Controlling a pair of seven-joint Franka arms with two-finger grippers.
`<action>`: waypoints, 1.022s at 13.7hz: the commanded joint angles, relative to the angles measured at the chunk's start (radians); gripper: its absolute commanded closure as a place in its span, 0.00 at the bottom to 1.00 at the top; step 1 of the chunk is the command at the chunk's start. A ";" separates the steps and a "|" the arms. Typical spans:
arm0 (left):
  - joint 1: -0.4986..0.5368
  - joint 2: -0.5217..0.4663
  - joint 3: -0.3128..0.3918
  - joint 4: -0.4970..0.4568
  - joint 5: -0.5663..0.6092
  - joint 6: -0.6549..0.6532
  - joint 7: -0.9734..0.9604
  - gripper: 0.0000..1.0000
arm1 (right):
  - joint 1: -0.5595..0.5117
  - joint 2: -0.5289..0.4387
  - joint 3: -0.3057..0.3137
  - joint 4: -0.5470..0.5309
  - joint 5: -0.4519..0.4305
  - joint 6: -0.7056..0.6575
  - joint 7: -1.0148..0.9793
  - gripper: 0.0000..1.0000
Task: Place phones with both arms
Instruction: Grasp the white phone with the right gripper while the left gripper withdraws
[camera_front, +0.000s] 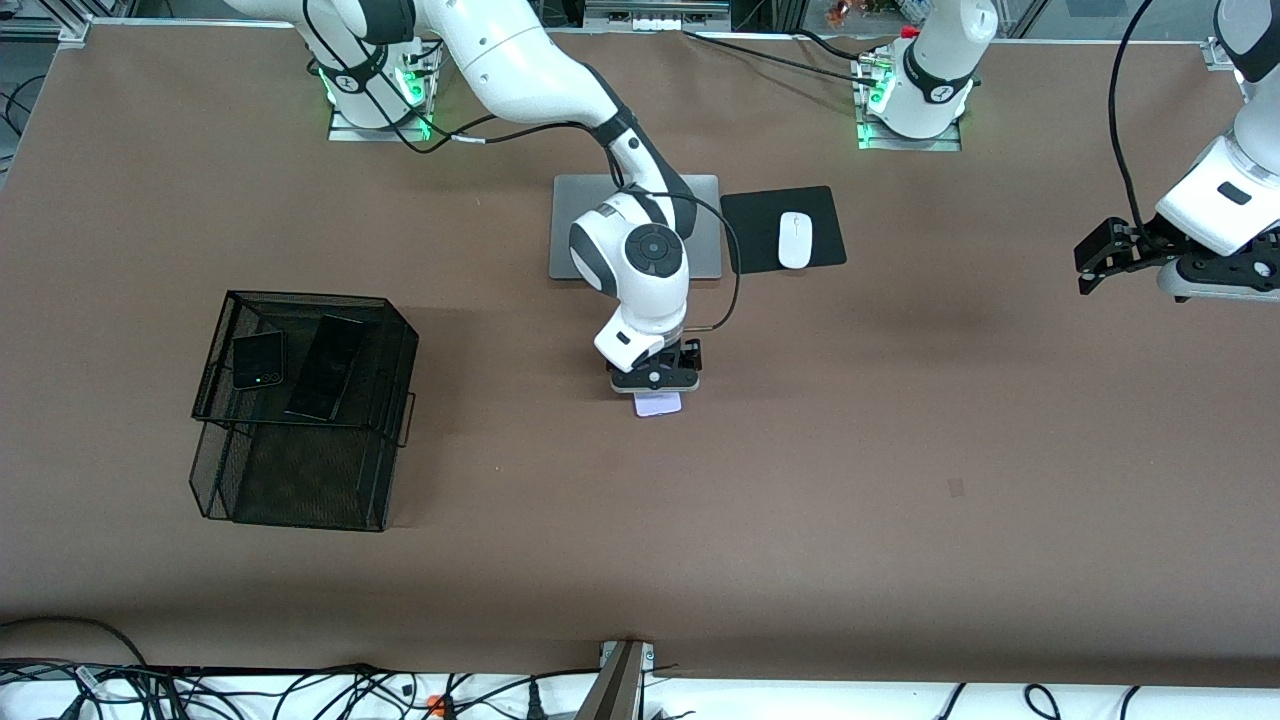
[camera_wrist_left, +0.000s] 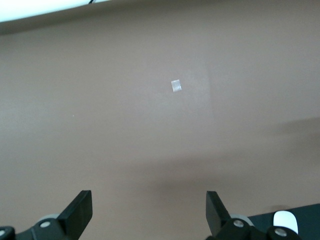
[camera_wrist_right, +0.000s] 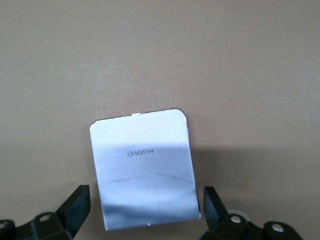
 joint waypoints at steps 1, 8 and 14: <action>0.005 -0.014 -0.008 -0.002 -0.030 -0.041 0.031 0.00 | 0.002 0.033 -0.008 0.030 0.005 0.034 -0.009 0.00; -0.006 -0.014 -0.028 0.018 -0.032 -0.063 0.021 0.00 | -0.003 0.007 -0.020 0.039 0.011 -0.027 -0.026 1.00; -0.003 -0.013 -0.028 0.018 -0.032 -0.063 0.029 0.00 | -0.104 -0.258 -0.047 0.039 0.008 -0.440 -0.104 1.00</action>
